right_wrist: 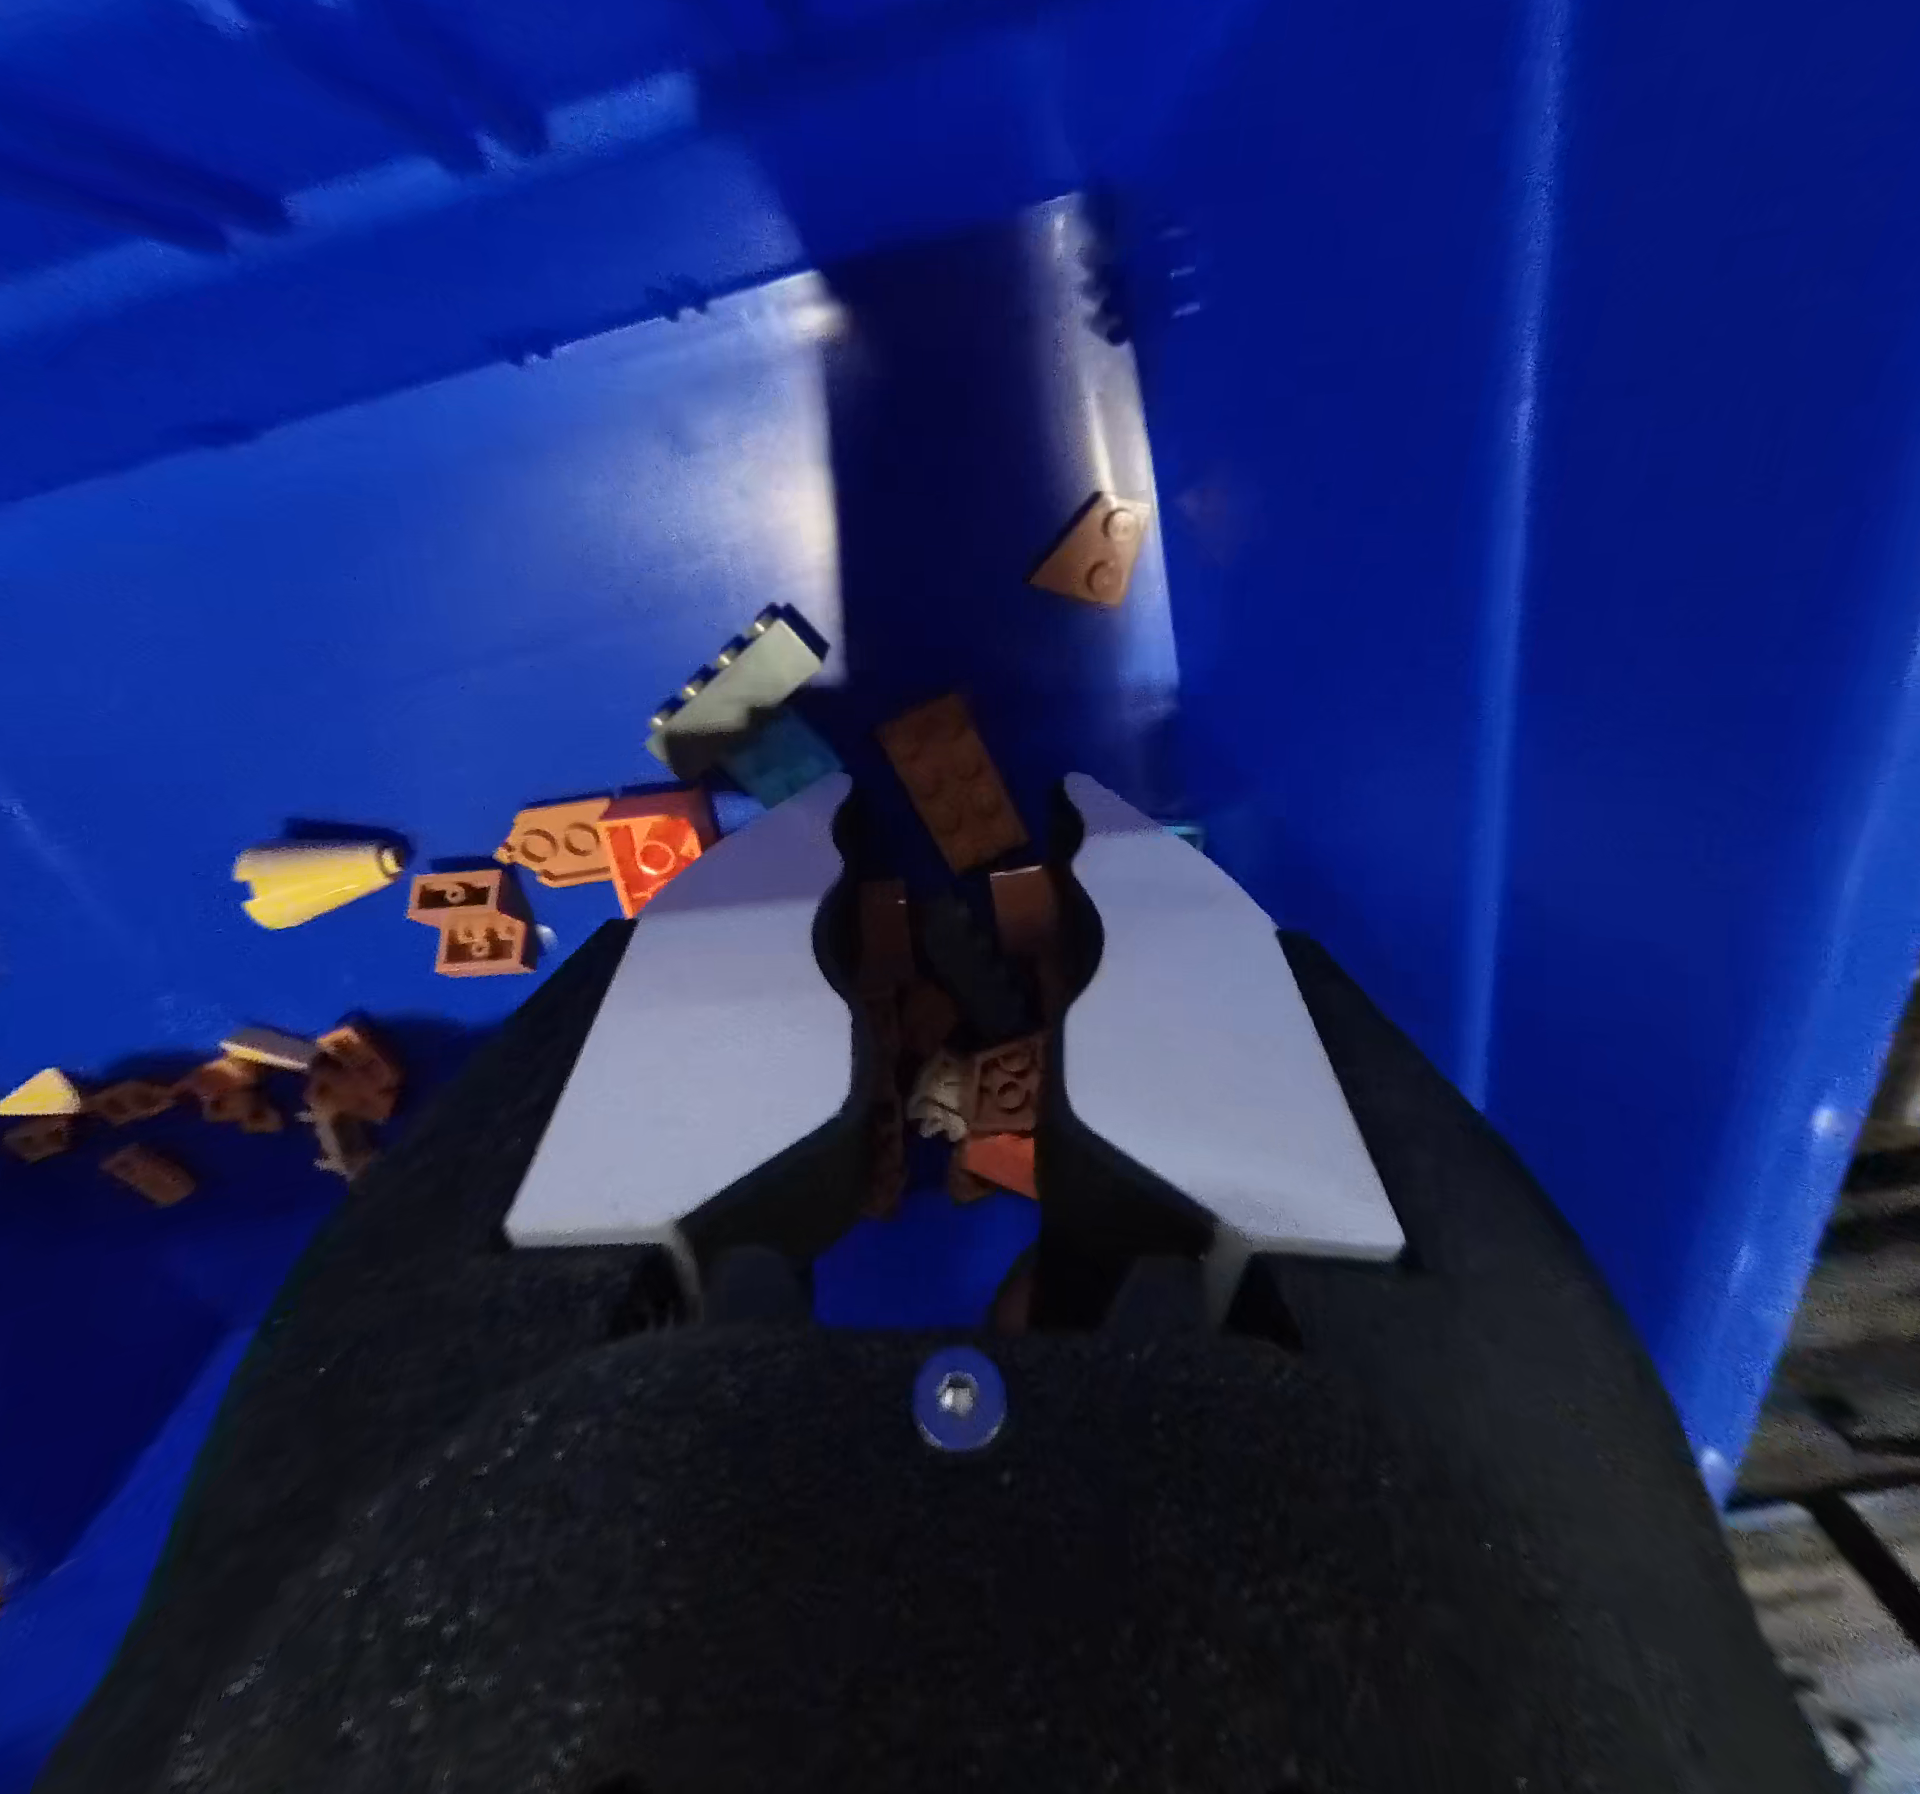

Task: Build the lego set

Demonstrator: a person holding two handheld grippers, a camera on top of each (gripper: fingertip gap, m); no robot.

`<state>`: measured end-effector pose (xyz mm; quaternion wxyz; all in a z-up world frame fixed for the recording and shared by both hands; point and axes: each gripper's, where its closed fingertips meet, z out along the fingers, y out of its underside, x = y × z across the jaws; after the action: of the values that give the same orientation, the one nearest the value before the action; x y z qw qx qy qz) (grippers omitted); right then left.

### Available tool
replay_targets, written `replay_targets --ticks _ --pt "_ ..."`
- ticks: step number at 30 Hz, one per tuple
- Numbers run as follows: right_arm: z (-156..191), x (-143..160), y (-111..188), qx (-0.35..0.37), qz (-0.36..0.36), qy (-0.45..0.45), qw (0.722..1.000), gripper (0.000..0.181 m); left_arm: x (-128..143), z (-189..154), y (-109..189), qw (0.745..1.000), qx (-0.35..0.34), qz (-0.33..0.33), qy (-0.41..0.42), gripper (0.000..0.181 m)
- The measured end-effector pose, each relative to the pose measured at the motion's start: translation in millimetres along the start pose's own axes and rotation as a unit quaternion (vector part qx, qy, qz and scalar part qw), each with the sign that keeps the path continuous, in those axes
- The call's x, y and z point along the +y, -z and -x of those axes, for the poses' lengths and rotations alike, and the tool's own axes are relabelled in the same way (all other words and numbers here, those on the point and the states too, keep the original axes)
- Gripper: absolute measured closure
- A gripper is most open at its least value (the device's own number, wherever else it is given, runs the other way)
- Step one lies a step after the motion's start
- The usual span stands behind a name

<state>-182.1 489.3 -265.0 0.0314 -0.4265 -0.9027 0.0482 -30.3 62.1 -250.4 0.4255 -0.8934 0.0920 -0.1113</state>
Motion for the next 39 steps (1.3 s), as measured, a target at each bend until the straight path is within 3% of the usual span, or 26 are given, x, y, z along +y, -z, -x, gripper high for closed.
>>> replay_targets --ticks 6,19,27,33,39 --pt "0.6 0.4 -0.7 -0.011 0.015 -0.026 0.999 0.160 -1.1 0.0 0.9 1.000 0.002 -0.005 0.003 0.160" --pt "5.1 7.2 3.8 0.037 0.021 -0.036 0.998 0.162 -0.7 -0.1 0.7 1.000 0.000 -0.003 0.001 0.160" --pt "18.4 -2.9 39.2 0.054 -0.020 -0.029 0.998 0.163 -1.0 0.2 1.0 1.000 0.002 -0.004 0.005 0.160" --pt "68.3 -16.0 80.4 0.064 -0.064 0.002 0.996 0.163 -0.8 -1.5 1.0 1.000 0.000 -0.003 -0.006 0.160" --pt "168.0 -44.1 116.9 0.046 -0.121 0.063 0.990 0.164 0.6 -2.4 0.5 1.000 -0.007 0.002 -0.016 0.160"
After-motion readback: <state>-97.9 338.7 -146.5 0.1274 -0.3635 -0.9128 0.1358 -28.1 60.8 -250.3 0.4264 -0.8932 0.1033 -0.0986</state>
